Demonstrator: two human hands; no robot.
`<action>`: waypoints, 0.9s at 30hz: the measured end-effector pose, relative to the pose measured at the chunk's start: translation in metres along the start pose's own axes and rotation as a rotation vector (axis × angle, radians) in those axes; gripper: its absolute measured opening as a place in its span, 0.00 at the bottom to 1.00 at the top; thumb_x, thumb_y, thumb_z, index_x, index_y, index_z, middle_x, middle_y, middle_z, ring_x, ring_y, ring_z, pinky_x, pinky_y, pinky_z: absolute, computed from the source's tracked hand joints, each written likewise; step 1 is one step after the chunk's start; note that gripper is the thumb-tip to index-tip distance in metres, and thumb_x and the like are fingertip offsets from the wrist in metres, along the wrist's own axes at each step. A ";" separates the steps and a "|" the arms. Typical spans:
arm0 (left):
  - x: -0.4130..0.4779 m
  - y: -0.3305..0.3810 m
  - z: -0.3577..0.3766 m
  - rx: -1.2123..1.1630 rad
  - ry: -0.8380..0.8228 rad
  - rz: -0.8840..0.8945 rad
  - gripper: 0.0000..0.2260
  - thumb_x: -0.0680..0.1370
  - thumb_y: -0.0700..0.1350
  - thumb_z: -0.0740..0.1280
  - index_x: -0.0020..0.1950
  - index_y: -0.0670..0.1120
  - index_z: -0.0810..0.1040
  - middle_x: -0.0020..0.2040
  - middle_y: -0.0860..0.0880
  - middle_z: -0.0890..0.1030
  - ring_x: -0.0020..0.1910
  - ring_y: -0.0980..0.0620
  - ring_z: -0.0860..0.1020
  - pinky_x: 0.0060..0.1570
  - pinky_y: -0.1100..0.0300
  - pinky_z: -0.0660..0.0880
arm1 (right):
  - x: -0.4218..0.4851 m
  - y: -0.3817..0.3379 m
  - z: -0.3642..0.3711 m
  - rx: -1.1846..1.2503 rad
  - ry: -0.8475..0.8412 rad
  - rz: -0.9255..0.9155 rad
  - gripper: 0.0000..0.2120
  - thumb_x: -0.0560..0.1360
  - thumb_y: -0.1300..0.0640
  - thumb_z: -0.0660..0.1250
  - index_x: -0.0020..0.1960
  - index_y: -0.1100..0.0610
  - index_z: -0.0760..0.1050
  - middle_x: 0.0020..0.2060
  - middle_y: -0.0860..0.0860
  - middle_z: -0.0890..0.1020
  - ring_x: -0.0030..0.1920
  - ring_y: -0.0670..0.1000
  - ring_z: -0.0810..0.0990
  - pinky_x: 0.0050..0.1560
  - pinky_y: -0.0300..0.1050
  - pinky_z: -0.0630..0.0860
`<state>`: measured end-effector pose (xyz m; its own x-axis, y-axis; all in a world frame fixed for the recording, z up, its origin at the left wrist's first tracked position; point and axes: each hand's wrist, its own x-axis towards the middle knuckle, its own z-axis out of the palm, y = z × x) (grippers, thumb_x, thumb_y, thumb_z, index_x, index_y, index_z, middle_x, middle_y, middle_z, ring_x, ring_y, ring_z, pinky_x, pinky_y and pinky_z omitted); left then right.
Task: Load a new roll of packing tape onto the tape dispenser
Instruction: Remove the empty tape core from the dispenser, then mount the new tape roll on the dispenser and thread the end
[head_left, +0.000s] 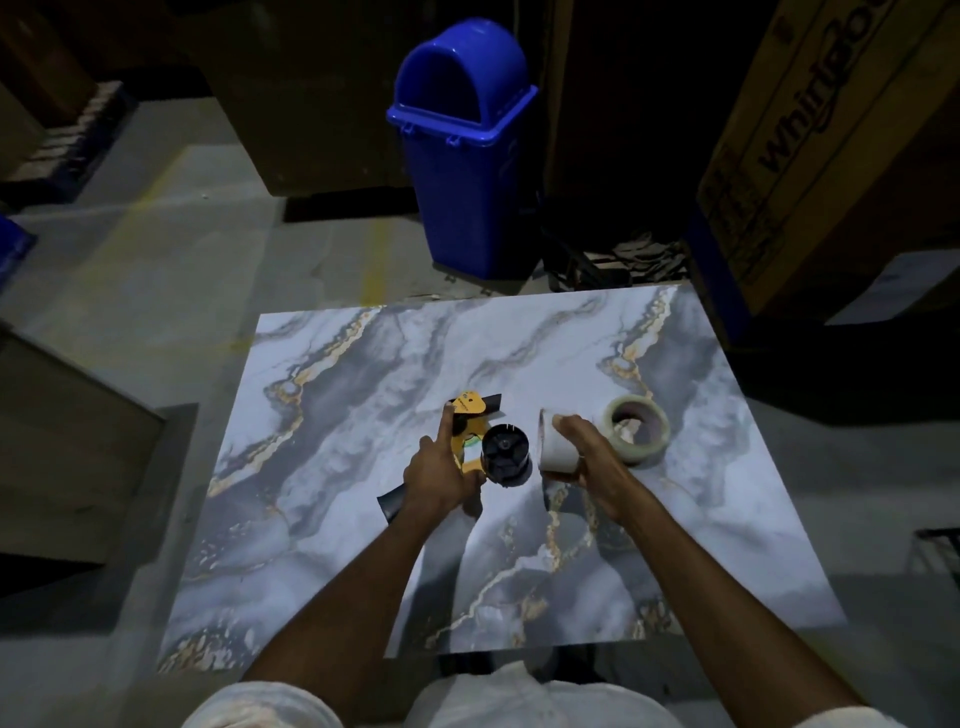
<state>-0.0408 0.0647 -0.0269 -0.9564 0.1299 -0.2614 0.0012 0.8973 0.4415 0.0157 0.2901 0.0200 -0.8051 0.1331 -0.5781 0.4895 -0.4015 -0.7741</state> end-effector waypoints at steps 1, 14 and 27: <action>0.000 -0.001 0.001 -0.035 0.005 0.005 0.53 0.69 0.62 0.75 0.82 0.61 0.42 0.52 0.42 0.76 0.48 0.38 0.80 0.41 0.52 0.75 | -0.004 0.004 -0.003 -0.010 0.026 0.011 0.14 0.79 0.50 0.68 0.60 0.57 0.75 0.51 0.58 0.77 0.45 0.57 0.81 0.40 0.51 0.82; 0.003 -0.018 -0.001 -0.075 0.000 0.017 0.60 0.63 0.65 0.80 0.83 0.50 0.47 0.60 0.42 0.79 0.58 0.38 0.78 0.47 0.47 0.78 | -0.038 0.063 -0.027 -0.833 0.536 -0.327 0.42 0.64 0.45 0.83 0.71 0.57 0.70 0.66 0.56 0.75 0.67 0.58 0.75 0.61 0.50 0.74; -0.035 -0.009 0.012 0.140 0.198 0.057 0.38 0.71 0.53 0.75 0.75 0.43 0.64 0.58 0.42 0.78 0.57 0.38 0.75 0.54 0.44 0.70 | -0.067 0.077 -0.144 -0.887 0.805 -0.400 0.43 0.65 0.44 0.81 0.72 0.59 0.69 0.62 0.60 0.75 0.63 0.62 0.74 0.63 0.59 0.76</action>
<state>-0.0043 0.0571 -0.0321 -0.9922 0.1094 -0.0598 0.0843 0.9422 0.3243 0.1560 0.3806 -0.0379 -0.6695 0.7426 -0.0155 0.5669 0.4974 -0.6566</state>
